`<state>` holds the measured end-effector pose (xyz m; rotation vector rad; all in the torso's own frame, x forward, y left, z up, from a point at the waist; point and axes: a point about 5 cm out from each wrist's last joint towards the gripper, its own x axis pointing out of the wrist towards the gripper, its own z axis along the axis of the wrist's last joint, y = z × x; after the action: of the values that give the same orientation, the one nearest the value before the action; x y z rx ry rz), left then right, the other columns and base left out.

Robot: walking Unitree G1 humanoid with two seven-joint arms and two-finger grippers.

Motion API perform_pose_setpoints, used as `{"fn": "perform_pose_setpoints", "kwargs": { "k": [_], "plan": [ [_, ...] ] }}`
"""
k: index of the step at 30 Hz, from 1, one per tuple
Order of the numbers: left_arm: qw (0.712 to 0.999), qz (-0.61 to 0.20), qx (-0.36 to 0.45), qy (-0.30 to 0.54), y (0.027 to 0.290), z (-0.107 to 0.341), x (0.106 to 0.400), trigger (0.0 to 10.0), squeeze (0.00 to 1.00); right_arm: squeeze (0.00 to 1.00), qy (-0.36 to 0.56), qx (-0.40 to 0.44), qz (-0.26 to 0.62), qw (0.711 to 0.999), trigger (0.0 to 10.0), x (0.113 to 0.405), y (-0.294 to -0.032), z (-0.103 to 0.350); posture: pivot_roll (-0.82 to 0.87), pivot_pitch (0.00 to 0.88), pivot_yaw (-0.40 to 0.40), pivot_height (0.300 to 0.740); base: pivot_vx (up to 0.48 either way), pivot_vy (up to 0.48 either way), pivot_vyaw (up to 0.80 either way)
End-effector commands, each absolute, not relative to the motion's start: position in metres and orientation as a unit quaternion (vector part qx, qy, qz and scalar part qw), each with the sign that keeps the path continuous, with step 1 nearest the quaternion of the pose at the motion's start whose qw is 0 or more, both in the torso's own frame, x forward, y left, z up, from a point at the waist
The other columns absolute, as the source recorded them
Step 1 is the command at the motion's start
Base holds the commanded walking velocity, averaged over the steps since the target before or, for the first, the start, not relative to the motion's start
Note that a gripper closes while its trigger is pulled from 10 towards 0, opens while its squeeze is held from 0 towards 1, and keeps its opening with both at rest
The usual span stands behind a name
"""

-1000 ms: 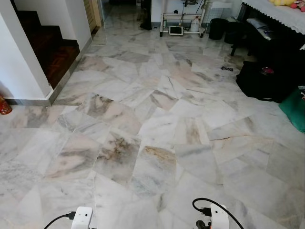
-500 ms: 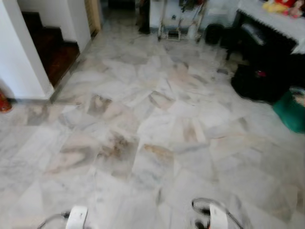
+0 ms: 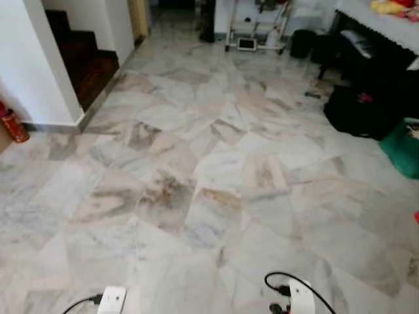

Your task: Move the pillow to the sofa from floor

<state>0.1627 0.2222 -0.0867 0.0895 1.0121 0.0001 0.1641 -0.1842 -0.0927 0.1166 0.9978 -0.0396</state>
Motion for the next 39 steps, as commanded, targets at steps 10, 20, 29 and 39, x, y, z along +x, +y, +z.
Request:
{"fn": "perform_pose_setpoints", "kwargs": {
  "k": [10, 20, 29, 39],
  "plan": [
    [0.873, 0.001, 0.052, 0.485, 0.2292, -0.0854, 0.1620, 10.0, 0.00, 0.00, 0.478, 0.058, -0.026, 0.876, 10.0, 0.1627, -0.1844, -0.0933, -0.06, 0.000, -0.050, 0.740, -0.244, 0.000, 0.00],
    [0.873, -0.002, 0.052, 0.485, 0.2252, -0.0860, 0.1629, 10.0, 0.00, 0.00, 0.481, 0.063, -0.030, 0.874, 10.0, 0.1618, -0.1847, -0.0938, -0.06, 0.000, -0.050, 0.740, -0.248, 0.000, -0.24],
    [0.872, -0.002, 0.051, 0.487, 0.2269, -0.0864, 0.1608, 10.0, 0.00, 0.00, 0.479, 0.060, -0.029, 0.875, 10.0, 0.1624, -0.1848, -0.0935, -0.05, 0.000, -0.051, 0.740, -0.257, 0.000, 0.00],
    [0.874, -0.004, 0.051, 0.484, 0.2255, -0.0860, 0.1624, 10.0, 0.00, 0.00, 0.479, 0.061, -0.028, 0.875, 10.0, 0.1625, -0.1843, -0.0934, -0.05, 0.000, -0.050, 0.740, -0.258, 0.000, 0.00]
  ]
}}
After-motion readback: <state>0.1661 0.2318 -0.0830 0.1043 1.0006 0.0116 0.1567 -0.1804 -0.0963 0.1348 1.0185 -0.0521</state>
